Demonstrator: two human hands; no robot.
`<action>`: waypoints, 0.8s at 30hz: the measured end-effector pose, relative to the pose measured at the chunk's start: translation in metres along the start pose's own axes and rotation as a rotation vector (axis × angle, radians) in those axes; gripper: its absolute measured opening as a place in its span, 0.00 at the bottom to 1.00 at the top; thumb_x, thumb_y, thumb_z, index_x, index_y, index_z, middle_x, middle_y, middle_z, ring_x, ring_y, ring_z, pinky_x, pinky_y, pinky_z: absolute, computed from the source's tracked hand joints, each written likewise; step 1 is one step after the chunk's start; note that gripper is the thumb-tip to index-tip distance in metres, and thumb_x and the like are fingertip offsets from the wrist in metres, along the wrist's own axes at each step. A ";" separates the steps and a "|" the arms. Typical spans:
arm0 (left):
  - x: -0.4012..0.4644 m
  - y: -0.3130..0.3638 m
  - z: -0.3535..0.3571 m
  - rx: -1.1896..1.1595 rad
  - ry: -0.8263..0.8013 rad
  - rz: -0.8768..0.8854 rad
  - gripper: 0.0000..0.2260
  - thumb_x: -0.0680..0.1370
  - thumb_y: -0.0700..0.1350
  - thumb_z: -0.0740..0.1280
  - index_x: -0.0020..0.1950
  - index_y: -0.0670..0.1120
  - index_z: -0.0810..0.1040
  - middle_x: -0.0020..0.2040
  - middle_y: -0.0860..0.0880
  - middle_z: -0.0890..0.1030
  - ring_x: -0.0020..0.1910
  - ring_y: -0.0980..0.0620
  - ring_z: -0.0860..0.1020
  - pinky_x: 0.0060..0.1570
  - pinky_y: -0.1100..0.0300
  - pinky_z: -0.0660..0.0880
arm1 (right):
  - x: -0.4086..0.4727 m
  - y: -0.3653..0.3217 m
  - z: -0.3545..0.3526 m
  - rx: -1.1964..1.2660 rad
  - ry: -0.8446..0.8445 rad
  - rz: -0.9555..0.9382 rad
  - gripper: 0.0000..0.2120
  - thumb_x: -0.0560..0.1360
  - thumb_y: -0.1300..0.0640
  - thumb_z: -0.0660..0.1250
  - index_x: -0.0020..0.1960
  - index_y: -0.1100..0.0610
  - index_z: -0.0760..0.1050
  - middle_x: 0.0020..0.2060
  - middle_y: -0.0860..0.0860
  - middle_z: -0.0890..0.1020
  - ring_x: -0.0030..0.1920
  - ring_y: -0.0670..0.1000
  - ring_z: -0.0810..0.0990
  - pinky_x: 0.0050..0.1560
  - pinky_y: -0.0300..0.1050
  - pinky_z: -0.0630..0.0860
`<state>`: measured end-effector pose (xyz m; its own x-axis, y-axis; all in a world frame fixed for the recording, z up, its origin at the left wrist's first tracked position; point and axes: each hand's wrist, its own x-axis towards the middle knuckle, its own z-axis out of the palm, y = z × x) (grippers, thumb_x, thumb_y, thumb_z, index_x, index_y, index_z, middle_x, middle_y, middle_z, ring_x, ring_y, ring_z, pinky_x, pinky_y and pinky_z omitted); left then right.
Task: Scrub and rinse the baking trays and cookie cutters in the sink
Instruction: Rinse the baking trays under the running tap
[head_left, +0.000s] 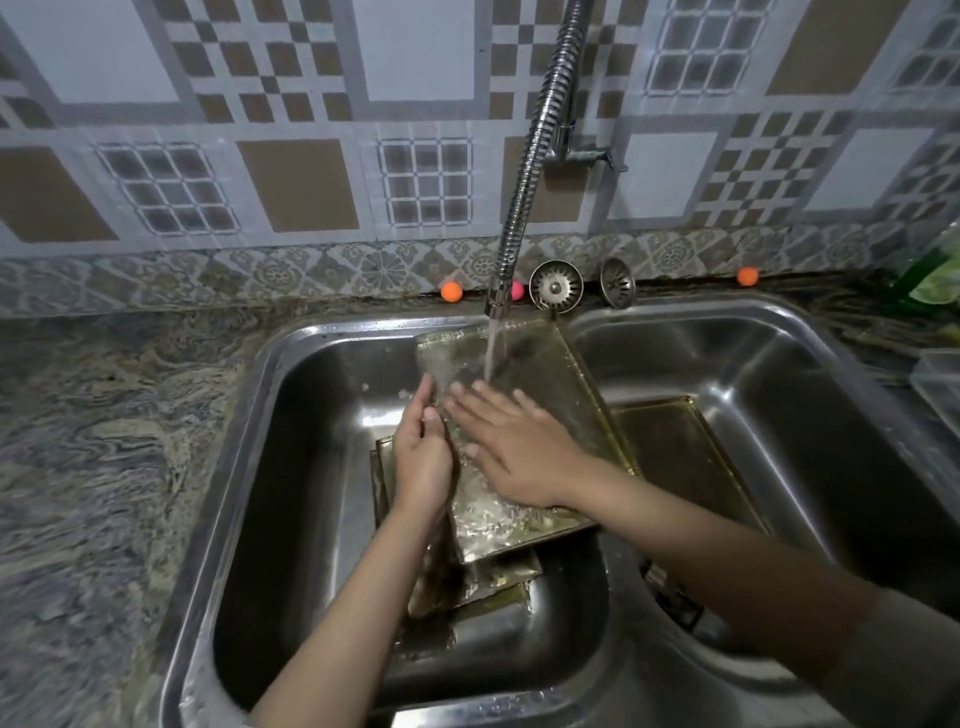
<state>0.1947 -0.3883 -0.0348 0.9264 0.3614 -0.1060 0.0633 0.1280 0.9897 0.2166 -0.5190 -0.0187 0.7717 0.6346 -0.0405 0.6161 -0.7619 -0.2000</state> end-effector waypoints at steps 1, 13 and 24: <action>0.001 0.000 -0.006 0.064 0.013 0.025 0.18 0.83 0.39 0.55 0.72 0.46 0.68 0.69 0.52 0.70 0.67 0.59 0.67 0.65 0.68 0.62 | 0.001 0.013 0.000 -0.018 -0.001 0.061 0.27 0.81 0.44 0.46 0.77 0.46 0.42 0.77 0.47 0.41 0.76 0.48 0.38 0.71 0.53 0.36; 0.008 0.011 -0.019 0.116 0.082 0.057 0.18 0.83 0.38 0.54 0.72 0.48 0.67 0.70 0.53 0.70 0.67 0.62 0.66 0.64 0.69 0.61 | -0.013 0.009 0.002 0.010 -0.086 -0.024 0.26 0.80 0.40 0.44 0.75 0.39 0.38 0.75 0.45 0.35 0.75 0.49 0.34 0.71 0.56 0.35; 0.007 0.001 -0.018 0.105 0.094 -0.004 0.18 0.82 0.39 0.55 0.71 0.48 0.68 0.70 0.51 0.70 0.70 0.55 0.67 0.64 0.67 0.61 | -0.014 0.016 -0.008 0.271 -0.133 0.040 0.25 0.80 0.47 0.58 0.75 0.48 0.57 0.76 0.44 0.51 0.76 0.44 0.47 0.73 0.55 0.39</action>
<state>0.1948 -0.3694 -0.0362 0.8877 0.4464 -0.1131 0.1096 0.0338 0.9934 0.2167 -0.5409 -0.0130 0.7561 0.6299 -0.1779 0.5075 -0.7358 -0.4484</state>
